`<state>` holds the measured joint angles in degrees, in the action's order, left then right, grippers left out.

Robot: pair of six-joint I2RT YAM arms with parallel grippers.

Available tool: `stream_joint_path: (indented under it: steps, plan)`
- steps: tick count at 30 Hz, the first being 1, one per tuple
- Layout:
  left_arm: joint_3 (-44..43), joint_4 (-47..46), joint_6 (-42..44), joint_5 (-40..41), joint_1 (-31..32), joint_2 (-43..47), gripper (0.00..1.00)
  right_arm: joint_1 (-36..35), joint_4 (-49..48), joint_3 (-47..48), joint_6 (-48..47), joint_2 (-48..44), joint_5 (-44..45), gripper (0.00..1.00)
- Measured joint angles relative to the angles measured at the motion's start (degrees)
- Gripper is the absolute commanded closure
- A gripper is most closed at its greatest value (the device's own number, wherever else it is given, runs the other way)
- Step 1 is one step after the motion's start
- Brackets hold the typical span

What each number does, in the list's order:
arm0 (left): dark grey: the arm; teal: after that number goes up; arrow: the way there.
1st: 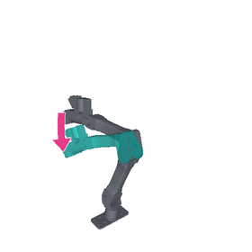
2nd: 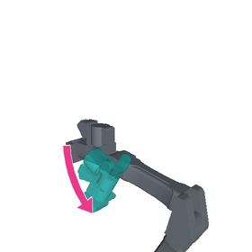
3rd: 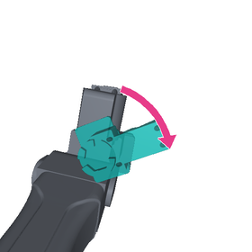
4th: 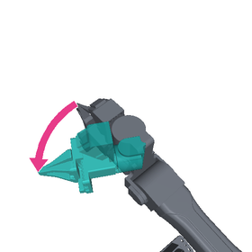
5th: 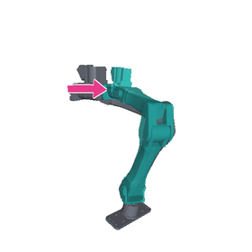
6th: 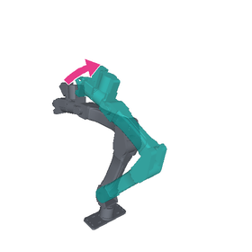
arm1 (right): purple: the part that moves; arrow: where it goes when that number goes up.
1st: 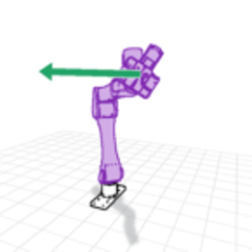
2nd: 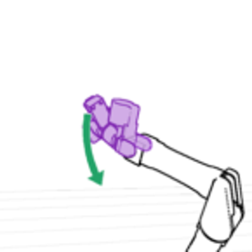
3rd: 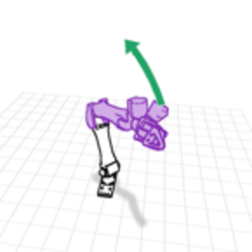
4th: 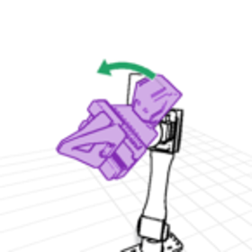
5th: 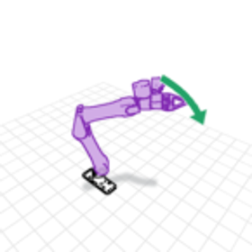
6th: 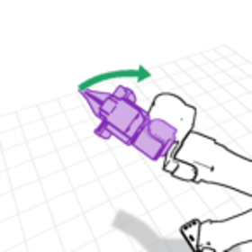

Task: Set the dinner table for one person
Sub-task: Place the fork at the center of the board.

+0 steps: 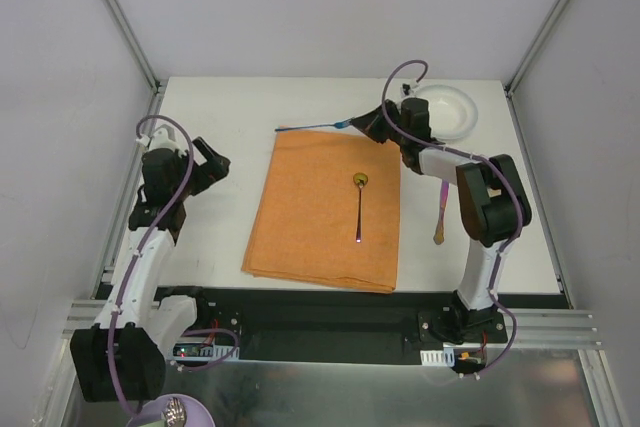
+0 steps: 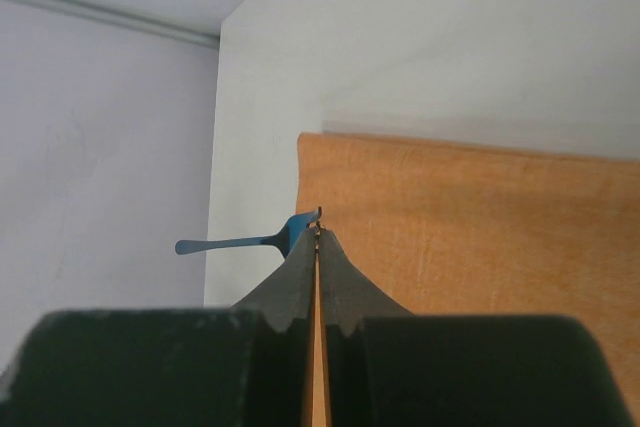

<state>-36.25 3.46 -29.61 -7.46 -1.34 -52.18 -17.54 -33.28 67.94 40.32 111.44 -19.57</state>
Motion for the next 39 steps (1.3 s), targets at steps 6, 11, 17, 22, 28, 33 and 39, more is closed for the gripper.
stream_joint_path:
  steps: [6, 11, 17, 22, 28, 33, 39]
  plan:
    - [-6.93, 0.35, -1.14, -5.75, -9.35, -0.92, 0.01, -7.82, 3.21, 2.08, -3.56, 0.83, -2.54, 0.99]
    - [-9.18, 1.07, -1.31, -11.37, -13.42, -1.18, 0.01, -15.26, 6.38, 6.56, -6.88, 4.17, -5.14, 0.99]
    - [-9.29, 2.60, -1.25, -15.15, -13.79, -1.07, 0.01, -22.95, 10.75, 12.98, -10.45, 10.38, -8.48, 0.99]
    - [-9.29, 3.26, -1.03, -16.72, -13.81, -0.52, 0.01, -27.12, 15.41, 19.45, -13.86, 16.33, -11.39, 0.99]
    - [-9.25, 3.30, -0.83, -18.01, -14.16, 0.72, 0.01, -29.88, 20.63, 25.81, -16.96, 21.38, -14.99, 0.99]
    - [-9.18, 3.34, -0.61, -18.25, -14.16, 1.33, 0.01, -31.43, 24.02, 29.94, -19.23, 24.68, -17.53, 0.74]
    - [-8.90, 4.02, -0.24, -18.73, -14.16, 1.86, 0.01, -32.79, 24.98, 30.58, -20.46, 26.05, -20.09, 0.38]
